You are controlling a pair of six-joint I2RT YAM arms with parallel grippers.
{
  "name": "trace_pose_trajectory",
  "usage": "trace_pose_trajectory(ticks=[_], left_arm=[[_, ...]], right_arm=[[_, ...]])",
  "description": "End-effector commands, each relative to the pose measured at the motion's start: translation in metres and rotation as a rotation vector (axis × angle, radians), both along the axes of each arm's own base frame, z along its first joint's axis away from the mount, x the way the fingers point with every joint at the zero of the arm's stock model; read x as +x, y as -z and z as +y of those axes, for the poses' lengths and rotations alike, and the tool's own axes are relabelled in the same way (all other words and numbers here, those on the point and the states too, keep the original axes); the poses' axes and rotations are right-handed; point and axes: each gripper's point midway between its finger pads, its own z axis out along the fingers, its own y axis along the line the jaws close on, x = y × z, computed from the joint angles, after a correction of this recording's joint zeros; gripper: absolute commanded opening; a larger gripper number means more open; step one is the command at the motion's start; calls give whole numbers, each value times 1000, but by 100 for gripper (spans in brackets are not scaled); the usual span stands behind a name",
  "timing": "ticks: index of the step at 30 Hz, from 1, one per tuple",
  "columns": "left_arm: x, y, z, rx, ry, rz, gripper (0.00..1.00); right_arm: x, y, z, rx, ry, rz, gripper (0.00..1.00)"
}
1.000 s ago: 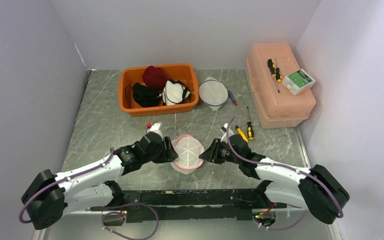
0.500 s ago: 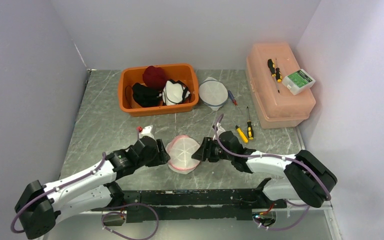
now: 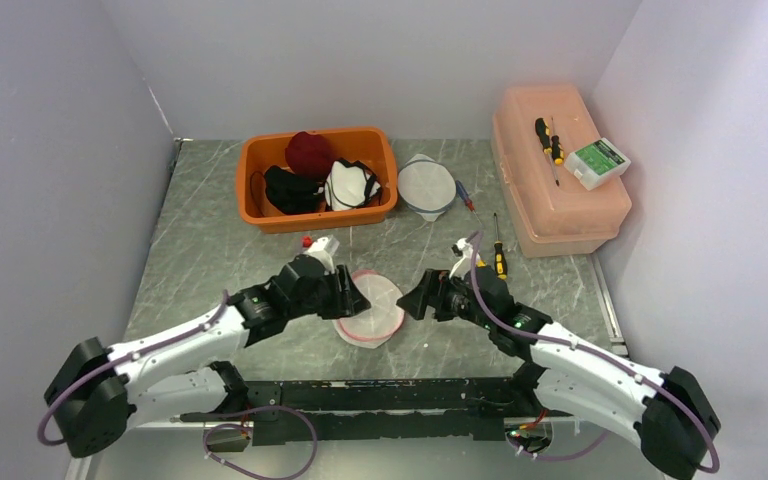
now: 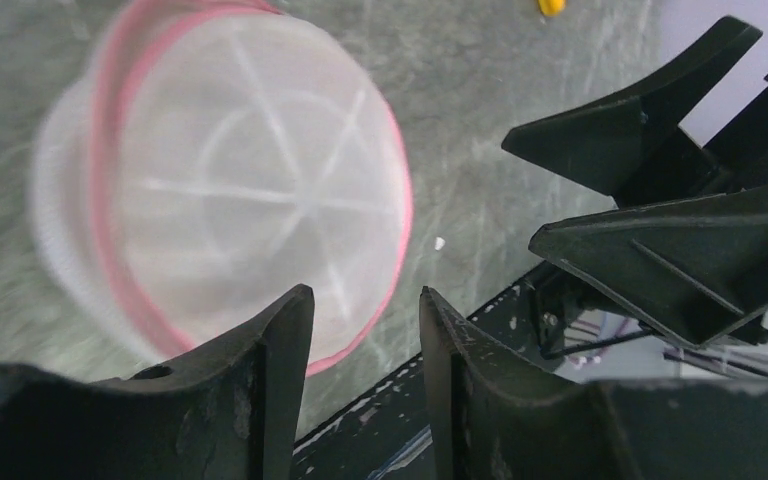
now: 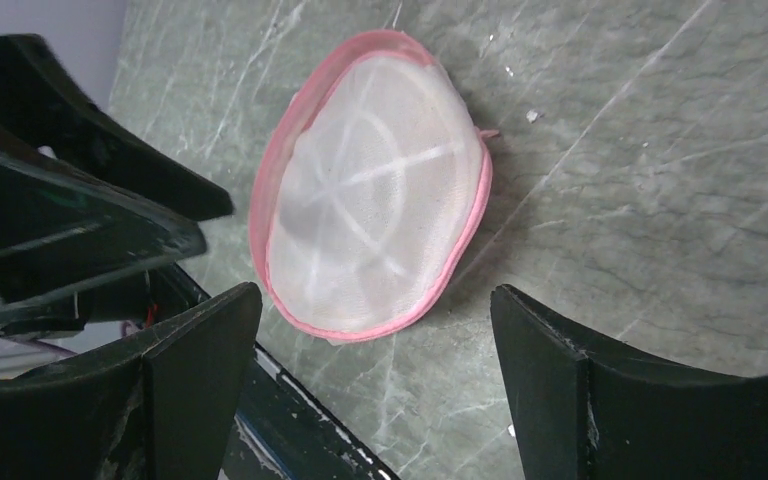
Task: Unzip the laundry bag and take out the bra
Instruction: Close the laundry bag at the center of the board.
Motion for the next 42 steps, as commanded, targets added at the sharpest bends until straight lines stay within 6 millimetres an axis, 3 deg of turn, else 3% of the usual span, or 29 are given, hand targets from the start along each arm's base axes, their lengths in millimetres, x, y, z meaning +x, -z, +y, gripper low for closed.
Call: trace_pose_trajectory(ticks=[1,4,9,14,17,22,26,29,33,36,42], left_arm=[[-5,-17,-47,-153,178,-4,46],[-4,5,-54,-125,187,57,39],[2,60,-27,-3,41,137,35],[-3,86,-10,15,-16,190,34],[-6,76,-13,-20,2,179,34],[-5,30,-11,-77,18,84,41],[-11,10,12,-56,-29,53,51],[-20,16,36,-9,-110,90,58],[-33,39,66,35,-228,170,92],[-44,50,63,-32,-200,188,94],[-44,63,47,-106,-149,182,93]], right_arm=[[0,6,-17,-34,52,-27,88],[-3,8,-17,2,52,-28,86],[-7,11,-17,23,53,-13,85],[-11,18,-19,22,53,2,84],[-10,15,-22,16,62,-11,84],[-6,5,-26,15,82,-54,84],[-6,8,-31,-11,91,-50,84],[-5,9,-36,-18,115,-59,86],[-2,5,-41,-22,141,-79,88],[-1,-1,-43,-30,144,-96,90],[1,-9,-44,-29,150,-114,90]])
